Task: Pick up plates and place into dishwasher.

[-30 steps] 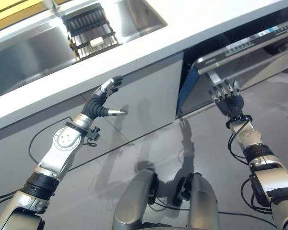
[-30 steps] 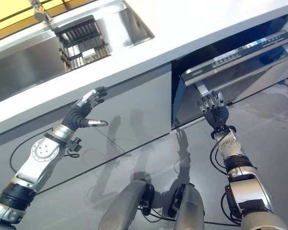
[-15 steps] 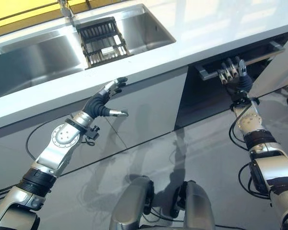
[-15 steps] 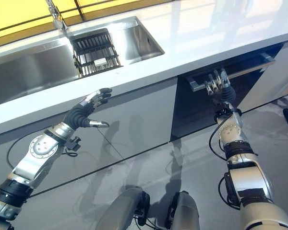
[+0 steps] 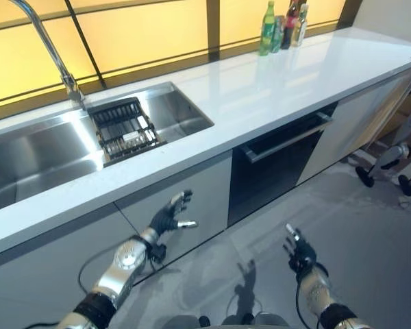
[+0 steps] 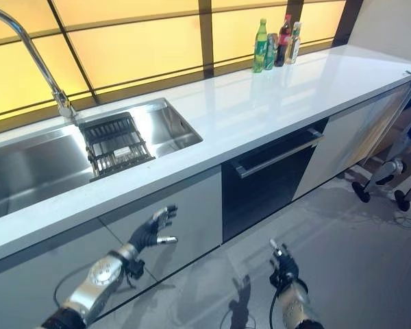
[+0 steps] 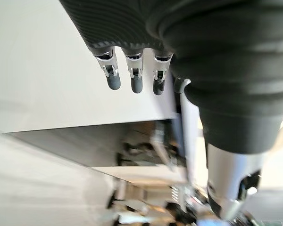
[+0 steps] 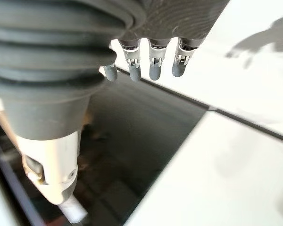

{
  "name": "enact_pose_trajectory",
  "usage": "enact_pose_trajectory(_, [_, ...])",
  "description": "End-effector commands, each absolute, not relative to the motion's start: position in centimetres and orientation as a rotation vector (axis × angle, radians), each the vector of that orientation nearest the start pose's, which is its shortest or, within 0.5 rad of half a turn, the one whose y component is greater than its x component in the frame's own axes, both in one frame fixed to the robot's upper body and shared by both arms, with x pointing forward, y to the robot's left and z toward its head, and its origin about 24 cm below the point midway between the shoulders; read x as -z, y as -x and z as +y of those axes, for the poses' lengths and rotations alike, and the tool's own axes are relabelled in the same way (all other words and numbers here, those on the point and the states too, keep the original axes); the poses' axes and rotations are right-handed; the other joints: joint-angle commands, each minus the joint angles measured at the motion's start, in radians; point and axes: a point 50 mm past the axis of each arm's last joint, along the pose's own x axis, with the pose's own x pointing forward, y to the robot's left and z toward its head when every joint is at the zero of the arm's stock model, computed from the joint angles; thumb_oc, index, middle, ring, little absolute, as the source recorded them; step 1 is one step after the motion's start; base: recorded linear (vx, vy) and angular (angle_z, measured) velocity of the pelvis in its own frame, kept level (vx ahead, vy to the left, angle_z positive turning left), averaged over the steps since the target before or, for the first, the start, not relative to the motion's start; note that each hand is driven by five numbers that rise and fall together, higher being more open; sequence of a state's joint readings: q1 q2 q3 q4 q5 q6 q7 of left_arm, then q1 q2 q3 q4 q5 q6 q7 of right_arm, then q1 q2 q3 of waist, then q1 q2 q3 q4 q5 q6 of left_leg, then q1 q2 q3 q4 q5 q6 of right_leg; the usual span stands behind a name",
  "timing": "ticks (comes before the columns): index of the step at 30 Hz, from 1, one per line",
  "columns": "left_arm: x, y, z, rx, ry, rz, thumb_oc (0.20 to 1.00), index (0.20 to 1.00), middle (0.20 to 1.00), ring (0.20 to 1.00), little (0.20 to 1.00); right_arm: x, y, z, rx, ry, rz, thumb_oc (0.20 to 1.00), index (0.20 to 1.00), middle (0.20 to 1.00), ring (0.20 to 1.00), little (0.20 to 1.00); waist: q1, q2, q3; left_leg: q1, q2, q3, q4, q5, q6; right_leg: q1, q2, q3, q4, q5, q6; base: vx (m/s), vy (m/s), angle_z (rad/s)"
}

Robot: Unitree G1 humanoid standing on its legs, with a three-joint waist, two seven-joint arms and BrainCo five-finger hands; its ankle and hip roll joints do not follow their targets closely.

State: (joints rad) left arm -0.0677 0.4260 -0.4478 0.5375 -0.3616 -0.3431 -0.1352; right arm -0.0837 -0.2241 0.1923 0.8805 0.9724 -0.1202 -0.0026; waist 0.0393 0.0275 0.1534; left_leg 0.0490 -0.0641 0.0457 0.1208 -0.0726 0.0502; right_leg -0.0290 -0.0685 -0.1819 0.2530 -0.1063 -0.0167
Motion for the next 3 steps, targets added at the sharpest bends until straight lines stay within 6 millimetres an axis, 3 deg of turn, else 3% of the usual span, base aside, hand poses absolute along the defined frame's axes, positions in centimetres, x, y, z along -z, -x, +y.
enact_pose_trajectory(1, [5.8,-21.4,16.8,0.346,-0.143,0.280,1.000,1.000,1.000,1.000,1.000,11.7,-19.7,-17.9,0.207,-0.595,0.742,1.000,1.000,1.000,1.000,1.000,-0.010,-0.018,-0.010,0.015,0.042,-0.011,-0.092,0.061,-0.031,0.089,-0.006,0.066,-0.228,0.149,0.059,0.00,0.000,0.00])
enact_pose_trajectory(3, [8.0,-20.3,16.9,0.293,-0.118,0.412,1.000,1.000,1.000,1.000,1.000,12.7,-18.2,-17.1,0.176,-0.573,0.823,1.000,1.000,1.000,1.000,1.000,-0.017,-0.020,-0.025,0.023,0.043,-0.009,-0.130,0.075,-0.033,0.093,-0.002,0.065,-0.258,0.161,0.063,0.00,0.006,-0.02])
